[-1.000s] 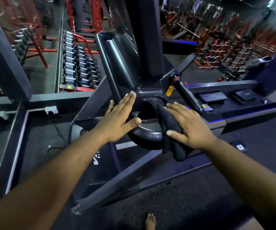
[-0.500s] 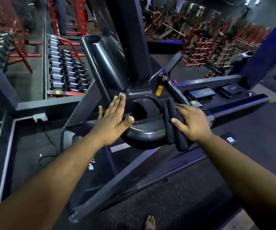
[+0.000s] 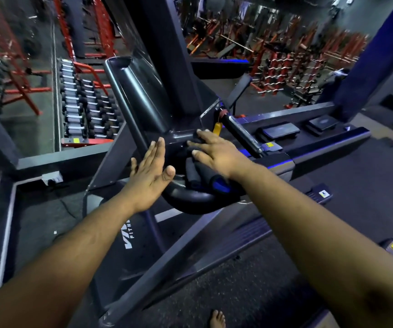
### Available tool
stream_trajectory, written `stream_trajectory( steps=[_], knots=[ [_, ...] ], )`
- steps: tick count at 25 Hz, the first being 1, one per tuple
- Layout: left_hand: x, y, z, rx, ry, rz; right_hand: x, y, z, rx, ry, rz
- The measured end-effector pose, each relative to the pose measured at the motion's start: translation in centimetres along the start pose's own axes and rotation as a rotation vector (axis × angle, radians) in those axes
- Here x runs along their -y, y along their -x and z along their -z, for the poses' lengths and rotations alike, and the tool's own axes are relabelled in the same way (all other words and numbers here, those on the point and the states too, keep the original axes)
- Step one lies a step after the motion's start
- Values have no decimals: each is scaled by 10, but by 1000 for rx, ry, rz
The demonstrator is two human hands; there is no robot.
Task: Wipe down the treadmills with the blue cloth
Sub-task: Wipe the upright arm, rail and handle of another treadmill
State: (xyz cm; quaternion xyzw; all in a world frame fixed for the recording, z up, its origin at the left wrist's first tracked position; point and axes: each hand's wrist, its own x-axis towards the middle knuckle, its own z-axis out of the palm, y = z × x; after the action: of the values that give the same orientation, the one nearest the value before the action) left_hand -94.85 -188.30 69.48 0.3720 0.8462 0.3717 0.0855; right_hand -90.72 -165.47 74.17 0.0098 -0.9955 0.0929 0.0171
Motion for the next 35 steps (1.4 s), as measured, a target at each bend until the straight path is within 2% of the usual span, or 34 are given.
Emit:
stream_trajectory(
  steps=[1,2,4,5,6,8,10,13,15,19,22,23,26,28,31,33,35],
  knots=[
    [0,1,0,-10,-3,2,-3,-7,-1,-21,-14,-58],
    [1,1,0,-20,-7,5,-1,-8,-6,-112,-21,-99],
    [3,0,-3,-43,-8,1,13,13,-15,-399,-54,-109],
    [5,0,-5,-54,-2,-5,19,29,-18,-445,-72,-88],
    [6,-1,-5,-63,5,-7,20,44,-21,-397,-60,-44],
    [6,-2,-4,-64,22,2,14,51,-19,-167,19,3],
    [6,-4,-4,-54,52,14,13,32,-5,39,41,-25],
    [5,-4,-2,-78,121,21,36,1,2,229,112,-27],
    [4,-3,-2,-69,158,28,46,4,-3,229,107,27],
    [5,-4,1,-37,268,39,62,20,-10,-7,125,123],
    [4,-4,9,62,571,114,79,-3,-11,24,125,47],
    [4,-4,11,85,587,131,80,-3,-13,15,103,43],
    [0,-3,11,57,399,132,55,27,-18,-86,64,220],
    [-1,-4,8,28,269,121,18,48,-15,-75,84,278],
    [0,-4,5,13,193,112,-10,34,0,38,65,105],
    [-2,-5,5,8,174,125,2,8,2,123,78,-21],
    [-4,-6,4,-5,137,140,23,3,-2,129,106,-73]
  ],
)
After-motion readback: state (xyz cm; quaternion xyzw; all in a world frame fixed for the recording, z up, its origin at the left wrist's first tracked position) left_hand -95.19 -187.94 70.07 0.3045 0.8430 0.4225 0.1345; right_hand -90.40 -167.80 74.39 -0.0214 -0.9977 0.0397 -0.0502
